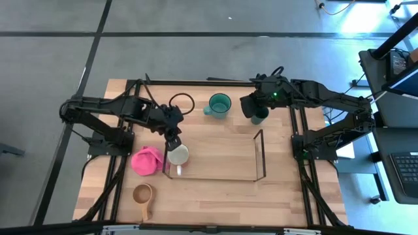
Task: Stack small to large cups/mugs on shelf
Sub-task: Put the blue cup on the shelf
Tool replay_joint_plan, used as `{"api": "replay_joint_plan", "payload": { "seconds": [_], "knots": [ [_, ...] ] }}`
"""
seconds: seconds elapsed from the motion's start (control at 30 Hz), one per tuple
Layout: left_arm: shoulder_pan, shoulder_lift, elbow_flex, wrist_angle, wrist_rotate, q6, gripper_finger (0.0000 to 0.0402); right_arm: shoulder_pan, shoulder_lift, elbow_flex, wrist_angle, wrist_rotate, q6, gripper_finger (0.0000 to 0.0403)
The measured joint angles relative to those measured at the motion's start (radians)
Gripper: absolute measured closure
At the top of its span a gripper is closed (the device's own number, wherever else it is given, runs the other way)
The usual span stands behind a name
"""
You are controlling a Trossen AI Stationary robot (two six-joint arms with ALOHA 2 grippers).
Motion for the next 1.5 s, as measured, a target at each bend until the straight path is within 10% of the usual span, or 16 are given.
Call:
{"api": "replay_joint_plan", "payload": {
  "seconds": [1.5],
  "knots": [
    [0.181,0.001,0.0,0.089,0.075,0.086,0.0388,-0.239,0.0,0.0,-0.114,-0.137,-0.179,0.0393]
  ]
}}
